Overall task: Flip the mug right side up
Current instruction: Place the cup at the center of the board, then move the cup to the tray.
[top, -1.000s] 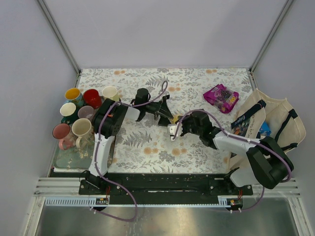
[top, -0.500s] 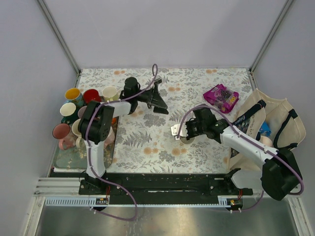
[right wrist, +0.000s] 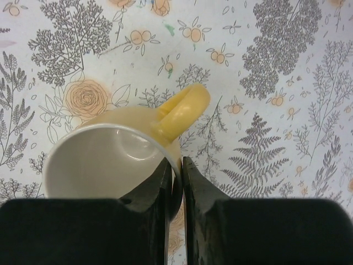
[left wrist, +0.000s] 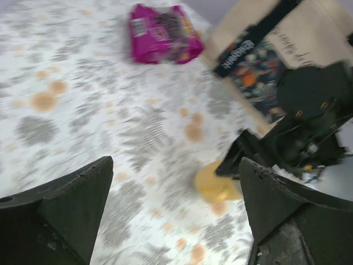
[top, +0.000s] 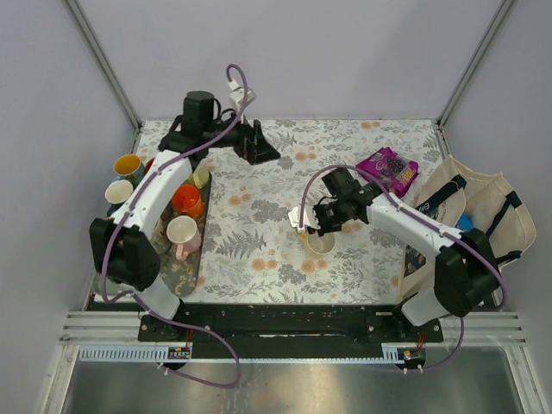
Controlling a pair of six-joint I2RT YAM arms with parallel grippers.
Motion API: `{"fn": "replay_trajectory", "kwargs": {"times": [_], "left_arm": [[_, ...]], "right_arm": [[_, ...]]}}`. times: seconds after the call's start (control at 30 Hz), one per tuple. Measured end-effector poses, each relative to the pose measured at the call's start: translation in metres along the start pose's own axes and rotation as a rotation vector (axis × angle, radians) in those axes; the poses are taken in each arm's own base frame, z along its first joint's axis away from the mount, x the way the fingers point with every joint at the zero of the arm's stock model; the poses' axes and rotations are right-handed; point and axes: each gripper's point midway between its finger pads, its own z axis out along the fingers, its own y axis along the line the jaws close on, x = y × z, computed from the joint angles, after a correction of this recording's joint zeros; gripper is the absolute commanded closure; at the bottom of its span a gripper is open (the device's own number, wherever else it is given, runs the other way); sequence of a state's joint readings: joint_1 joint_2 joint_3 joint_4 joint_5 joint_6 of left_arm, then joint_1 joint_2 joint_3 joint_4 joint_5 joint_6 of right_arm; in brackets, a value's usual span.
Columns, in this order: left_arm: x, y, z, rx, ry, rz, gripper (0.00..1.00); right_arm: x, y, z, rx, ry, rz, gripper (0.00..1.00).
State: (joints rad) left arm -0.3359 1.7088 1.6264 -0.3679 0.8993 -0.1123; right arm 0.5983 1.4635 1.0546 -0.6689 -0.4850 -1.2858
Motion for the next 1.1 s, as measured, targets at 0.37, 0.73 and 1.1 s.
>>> {"fn": "replay_trajectory", "kwargs": {"times": [0.37, 0.73, 1.1], "left_arm": [[0.009, 0.015, -0.092, -0.288, -0.074, 0.204, 0.01], [0.063, -0.018, -0.090, -0.051, 0.111, 0.343, 0.07], [0.152, -0.044, -0.012, 0.352, 0.456, 0.669, 0.14]], "right_arm": [[-0.007, -0.012, 0.022, -0.102, -0.023, 0.011, 0.74], [-0.015, -0.017, 0.014, -0.079, -0.033, 0.039, 0.36], [-0.008, -0.038, -0.070, 0.166, -0.063, 0.306, 0.22]]}}
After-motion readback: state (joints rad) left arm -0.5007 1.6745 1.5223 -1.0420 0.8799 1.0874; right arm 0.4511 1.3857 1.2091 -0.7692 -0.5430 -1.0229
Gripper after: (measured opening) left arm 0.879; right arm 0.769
